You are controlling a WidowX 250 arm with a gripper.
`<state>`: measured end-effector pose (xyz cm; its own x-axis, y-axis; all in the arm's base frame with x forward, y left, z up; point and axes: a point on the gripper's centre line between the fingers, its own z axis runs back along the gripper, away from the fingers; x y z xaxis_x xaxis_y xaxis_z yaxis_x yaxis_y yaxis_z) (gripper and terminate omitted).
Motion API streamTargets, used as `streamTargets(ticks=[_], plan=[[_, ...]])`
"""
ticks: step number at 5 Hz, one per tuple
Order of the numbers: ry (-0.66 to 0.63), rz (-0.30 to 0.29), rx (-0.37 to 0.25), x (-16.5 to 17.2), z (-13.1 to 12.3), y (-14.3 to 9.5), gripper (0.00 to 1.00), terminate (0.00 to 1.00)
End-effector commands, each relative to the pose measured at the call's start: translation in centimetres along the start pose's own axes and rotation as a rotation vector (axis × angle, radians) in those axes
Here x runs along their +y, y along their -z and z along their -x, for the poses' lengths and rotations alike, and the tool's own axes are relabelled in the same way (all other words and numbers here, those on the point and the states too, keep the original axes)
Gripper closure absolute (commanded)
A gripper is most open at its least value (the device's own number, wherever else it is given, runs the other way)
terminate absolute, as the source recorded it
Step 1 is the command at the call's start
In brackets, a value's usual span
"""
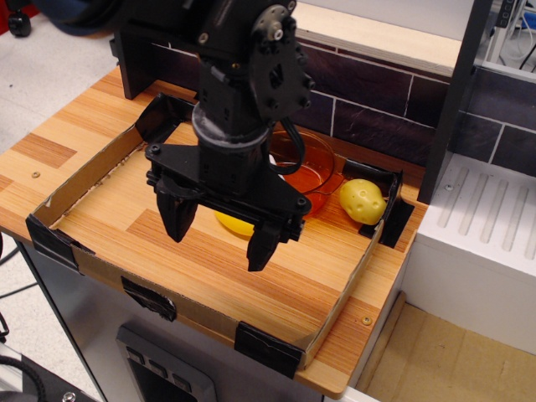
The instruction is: Take sushi out of pot
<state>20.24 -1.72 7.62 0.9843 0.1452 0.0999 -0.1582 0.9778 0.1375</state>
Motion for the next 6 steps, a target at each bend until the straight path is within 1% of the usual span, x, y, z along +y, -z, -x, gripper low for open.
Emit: streamTargets(ticks=[1, 2, 3, 4, 5, 6], plan=[[0.0, 0.0, 0.0, 0.0, 0.0, 0.0, 0.0, 0.0], [-0.104, 0.031, -0.001, 0.3, -2.4, -2.6, 0.0, 0.0], [-0.205, 0.031, -0.012, 0.8, -4.5, -4.5, 0.0, 0.0], [-0.329, 0.011, 0.006, 1.2, -6.8, -5.2, 0.0, 0.0], [-0.459, -0.016, -0.001, 1.7, -9.4, -4.9, 0.0, 0.0], [-0.552, -0.028, -0.038, 1.8, -10.9, -3.7, 0.0, 0.0]])
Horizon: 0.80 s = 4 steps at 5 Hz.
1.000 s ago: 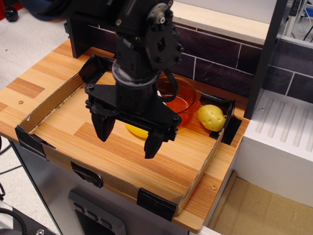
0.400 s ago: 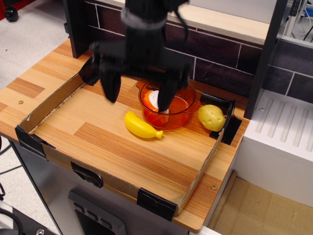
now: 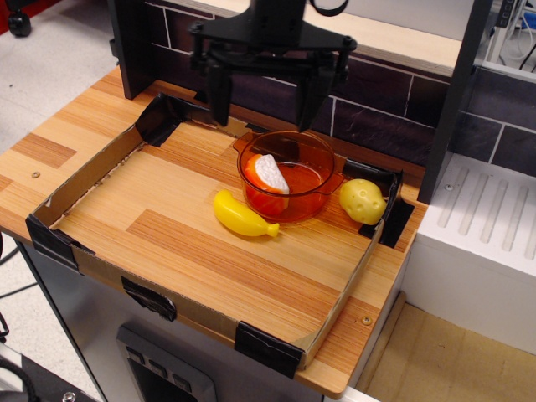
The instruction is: Take sushi out of pot
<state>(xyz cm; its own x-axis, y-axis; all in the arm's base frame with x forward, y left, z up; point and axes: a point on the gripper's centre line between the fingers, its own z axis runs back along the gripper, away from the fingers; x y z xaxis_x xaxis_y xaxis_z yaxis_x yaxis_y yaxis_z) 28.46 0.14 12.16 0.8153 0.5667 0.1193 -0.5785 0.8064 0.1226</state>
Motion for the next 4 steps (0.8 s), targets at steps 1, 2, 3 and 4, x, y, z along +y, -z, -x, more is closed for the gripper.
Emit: streamTargets(ticks=[1, 2, 3, 4], plan=[[-0.141, 0.005, -0.085, -0.6, -3.0, 0.9, 0.0, 0.0], [-0.183, 0.021, -0.093, -0.5, -3.8, 1.5, 0.0, 0.0], [-0.231, 0.008, -0.11, -0.5, -4.4, 2.5, 0.0, 0.0], [-0.274, 0.01, -0.13, -0.4, -4.7, 3.3, 0.0, 0.0]])
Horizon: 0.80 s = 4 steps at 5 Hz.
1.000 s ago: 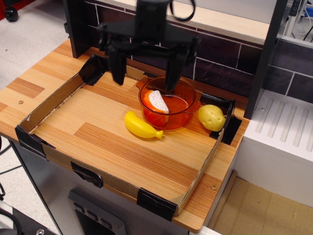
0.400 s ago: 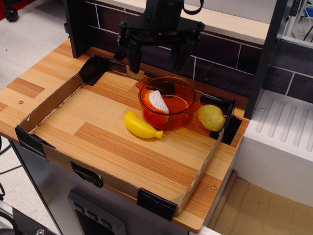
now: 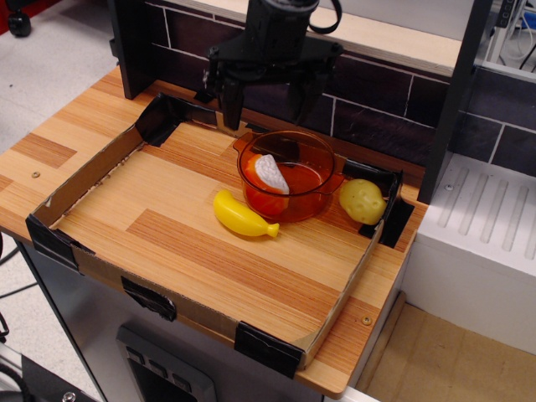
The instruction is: Take sushi out of pot
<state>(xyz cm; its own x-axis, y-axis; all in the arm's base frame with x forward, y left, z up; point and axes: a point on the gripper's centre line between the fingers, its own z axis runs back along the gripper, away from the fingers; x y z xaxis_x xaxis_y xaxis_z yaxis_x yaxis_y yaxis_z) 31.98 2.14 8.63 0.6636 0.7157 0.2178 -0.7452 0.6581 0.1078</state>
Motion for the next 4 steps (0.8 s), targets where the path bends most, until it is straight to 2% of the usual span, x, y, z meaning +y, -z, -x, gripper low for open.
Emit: streamTargets(ticks=[1, 3, 4], plan=[[-0.094, 0.042, -0.022, 0.0, -1.3, 0.9, 0.0, 0.0], [-0.114, 0.015, 0.029, -0.9, 0.2, 2.8, 0.0, 0.0], [-0.129, 0.01, 0.033, -1.2, 0.8, 3.4, 0.0, 0.0]])
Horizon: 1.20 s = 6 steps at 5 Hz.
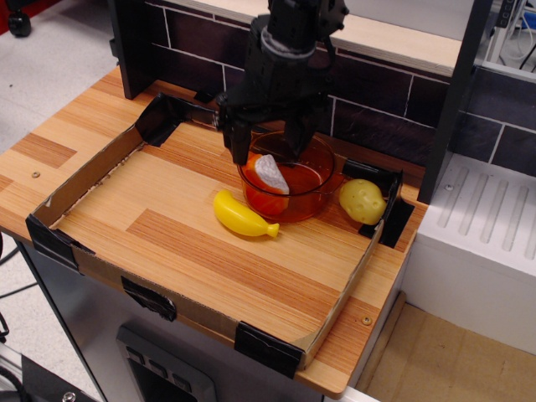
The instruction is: Take sushi out of pot
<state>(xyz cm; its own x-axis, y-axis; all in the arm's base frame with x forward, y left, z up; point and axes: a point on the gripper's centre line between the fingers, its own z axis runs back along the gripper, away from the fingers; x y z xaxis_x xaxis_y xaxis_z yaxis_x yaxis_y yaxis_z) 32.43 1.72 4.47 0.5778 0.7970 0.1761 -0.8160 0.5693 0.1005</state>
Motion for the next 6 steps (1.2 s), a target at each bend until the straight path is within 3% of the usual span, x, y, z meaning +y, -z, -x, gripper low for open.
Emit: streamTargets(ticks=[1, 4, 5, 6], plan=[[-0.035, 0.016, -0.006, -0.5, -0.2, -0.2, 0.0, 0.0], [-0.04, 0.009, -0.013, -1.0, -0.2, 0.9, 0.0, 0.0], [-0.025, 0.06, -0.018, -1.0, -0.3, 1.4, 0.0, 0.0], [-0.018, 0.086, -0.009, -0.8, -0.5, 1.5, 1.0, 0.0]])
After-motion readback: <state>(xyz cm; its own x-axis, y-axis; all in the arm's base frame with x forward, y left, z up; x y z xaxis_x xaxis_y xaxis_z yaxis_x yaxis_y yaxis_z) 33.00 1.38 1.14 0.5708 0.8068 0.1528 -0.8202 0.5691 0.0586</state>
